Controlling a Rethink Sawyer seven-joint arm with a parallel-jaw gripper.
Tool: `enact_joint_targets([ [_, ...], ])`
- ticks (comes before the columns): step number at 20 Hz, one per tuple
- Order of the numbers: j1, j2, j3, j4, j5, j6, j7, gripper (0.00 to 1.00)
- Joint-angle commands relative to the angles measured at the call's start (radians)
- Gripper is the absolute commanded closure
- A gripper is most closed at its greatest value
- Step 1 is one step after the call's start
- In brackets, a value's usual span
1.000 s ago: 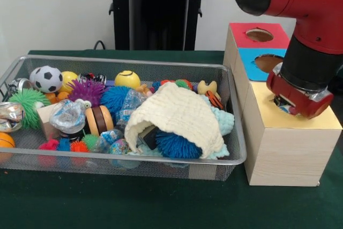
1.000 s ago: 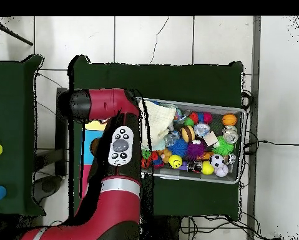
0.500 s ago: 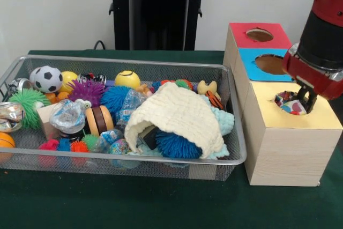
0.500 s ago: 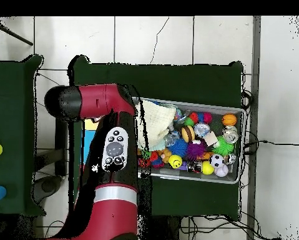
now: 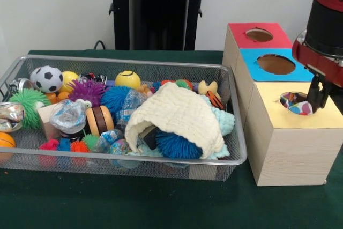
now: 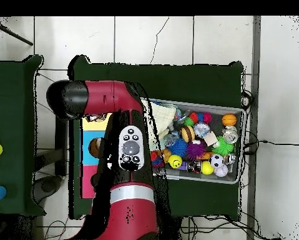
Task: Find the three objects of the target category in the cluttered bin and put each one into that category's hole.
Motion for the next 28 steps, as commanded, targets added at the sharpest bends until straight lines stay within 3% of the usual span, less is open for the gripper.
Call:
enact_joint_targets([
  [1,-0.005,-0.107,0.072,0.01,-0.057,0.052,-0.167,1.0],
  [7,0.042,-0.078,-0.039,-0.12,-0.205,0.155,-0.148,1.0],
  [14,-0.006,-0.054,-0.012,-0.204,-0.283,0.189,-0.251,1.0],
  [28,-0.124,-0.044,0.057,-0.102,-0.334,0.053,-0.341,1.0],
])
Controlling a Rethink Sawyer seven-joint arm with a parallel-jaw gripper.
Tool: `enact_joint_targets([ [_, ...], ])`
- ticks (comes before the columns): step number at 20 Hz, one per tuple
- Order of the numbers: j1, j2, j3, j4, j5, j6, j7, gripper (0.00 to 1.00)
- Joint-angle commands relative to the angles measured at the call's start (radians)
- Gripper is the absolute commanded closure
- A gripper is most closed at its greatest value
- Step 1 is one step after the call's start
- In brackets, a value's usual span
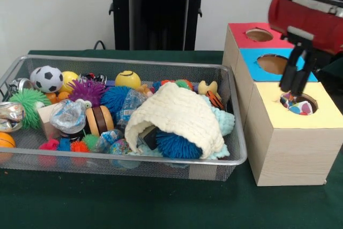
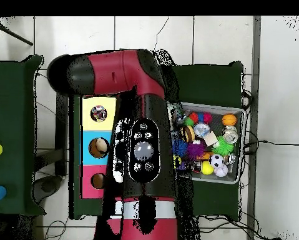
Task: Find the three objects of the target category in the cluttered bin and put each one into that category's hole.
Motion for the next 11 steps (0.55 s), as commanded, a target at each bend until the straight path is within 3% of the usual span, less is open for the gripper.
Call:
enact_joint_targets([
  [1,-0.069,0.027,0.082,0.098,-0.076,-0.017,-0.33,1.0],
  [7,-0.106,0.041,0.095,0.091,-0.114,-0.051,-0.342,1.0],
  [11,-0.129,0.036,0.112,0.127,-0.126,-0.095,-0.35,1.0],
])
